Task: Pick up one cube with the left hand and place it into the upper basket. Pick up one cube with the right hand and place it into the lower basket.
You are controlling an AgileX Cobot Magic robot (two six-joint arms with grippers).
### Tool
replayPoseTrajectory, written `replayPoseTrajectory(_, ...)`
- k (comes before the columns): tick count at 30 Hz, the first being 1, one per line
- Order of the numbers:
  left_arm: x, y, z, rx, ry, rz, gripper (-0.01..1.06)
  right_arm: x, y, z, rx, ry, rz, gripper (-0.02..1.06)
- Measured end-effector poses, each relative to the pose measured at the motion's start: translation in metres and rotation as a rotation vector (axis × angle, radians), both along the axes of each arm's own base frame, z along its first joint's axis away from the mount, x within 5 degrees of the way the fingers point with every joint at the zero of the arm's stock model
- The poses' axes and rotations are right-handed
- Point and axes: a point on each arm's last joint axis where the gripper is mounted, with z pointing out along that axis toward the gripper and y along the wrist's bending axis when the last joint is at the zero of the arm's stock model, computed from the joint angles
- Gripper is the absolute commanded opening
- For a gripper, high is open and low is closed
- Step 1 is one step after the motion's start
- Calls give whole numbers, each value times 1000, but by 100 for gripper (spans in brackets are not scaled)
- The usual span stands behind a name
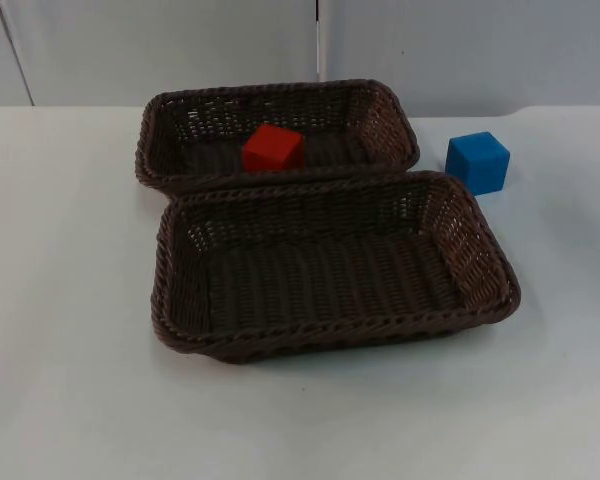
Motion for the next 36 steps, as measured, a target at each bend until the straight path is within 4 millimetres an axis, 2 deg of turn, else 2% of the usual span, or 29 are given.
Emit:
replayPoseTrajectory(1, 0, 0, 0, 0, 0, 0, 99, 0, 0, 0, 0, 0, 0, 105)
replayPoseTrajectory(7, 0, 0, 0, 0, 0, 0, 99, 44, 25, -17, -33, -6, 68, 105)
replayPoseTrajectory(8, 0, 0, 0, 0, 0, 0, 99, 44, 25, -17, -33, -6, 68, 105)
replayPoseTrajectory(12, 0, 0, 0, 0, 0, 0, 99, 74, 33, -33, -40, -26, 74, 105)
replayPoseTrajectory(13, 0, 0, 0, 0, 0, 0, 99, 74, 33, -33, -40, -26, 74, 105)
replayPoseTrajectory(15, 0, 0, 0, 0, 0, 0, 99, 87, 35, -40, -39, -44, 73, 105)
replayPoseTrajectory(17, 0, 0, 0, 0, 0, 0, 99, 103, 40, -52, -38, -63, 75, 105)
replayPoseTrajectory(24, 0, 0, 0, 0, 0, 0, 99, 128, 53, -71, -33, -96, 90, 105)
replayPoseTrajectory(29, 0, 0, 0, 0, 0, 0, 99, 147, 59, -95, -30, -112, 91, 105)
replayPoseTrajectory(36, 0, 0, 0, 0, 0, 0, 99, 159, 61, -117, -22, -146, 86, 105)
